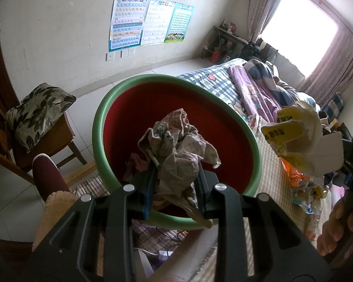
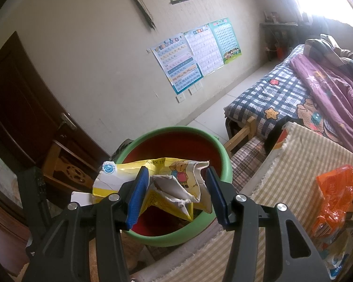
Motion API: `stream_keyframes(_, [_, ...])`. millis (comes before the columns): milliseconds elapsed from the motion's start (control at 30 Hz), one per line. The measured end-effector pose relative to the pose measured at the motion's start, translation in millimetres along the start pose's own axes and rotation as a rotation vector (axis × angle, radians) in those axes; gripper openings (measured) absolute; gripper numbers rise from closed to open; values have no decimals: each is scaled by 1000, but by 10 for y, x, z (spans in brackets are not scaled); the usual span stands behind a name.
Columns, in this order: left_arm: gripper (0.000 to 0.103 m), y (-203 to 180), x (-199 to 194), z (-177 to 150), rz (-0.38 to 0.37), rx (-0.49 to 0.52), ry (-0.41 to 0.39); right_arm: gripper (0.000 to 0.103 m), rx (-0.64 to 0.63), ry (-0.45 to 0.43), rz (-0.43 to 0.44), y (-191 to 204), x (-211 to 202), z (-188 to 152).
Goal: Collect trash
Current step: 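Open both grippers to drop the grey paper and yellow bag into the bucket, then grasp the orange bag with the left gripper while the right gripper grasps the white Pocky wrapper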
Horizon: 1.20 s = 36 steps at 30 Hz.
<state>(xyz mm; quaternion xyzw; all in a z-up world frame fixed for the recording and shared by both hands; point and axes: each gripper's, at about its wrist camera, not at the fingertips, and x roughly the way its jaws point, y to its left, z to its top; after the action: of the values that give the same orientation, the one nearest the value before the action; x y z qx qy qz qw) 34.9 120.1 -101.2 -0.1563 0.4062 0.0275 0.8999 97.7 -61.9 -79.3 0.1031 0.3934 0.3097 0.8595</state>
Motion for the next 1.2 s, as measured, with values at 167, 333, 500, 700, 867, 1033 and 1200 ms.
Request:
stream_keyframes(167, [28,20,12,-11,3,0,0,49,0,-3,2,11,7,8])
stream_keyframes(333, [28,52,30,-37,4,-1,2,49,-8,-10,8,68,2,22])
stream_keyframes(500, [38,82,22,-54,23,1,-13,55,-10,-25,12,80,-8,44])
stream_keyframes(700, [57,113,-53,-28,38,-12,-42,64,17,-69,33,43,-93,119])
stream_keyframes(867, [57,135,-79,-6,44,-17,-47,64,27,-76,20,-10,-217,111])
stream_keyframes(1033, [57,89,-94,29,42,-6,-46,64,29,-86,-30,-157,-457,63])
stream_keyframes(1200, [57,-17,-150,53,35,19,-55,64,25,-106,-153,-466,-861,-72])
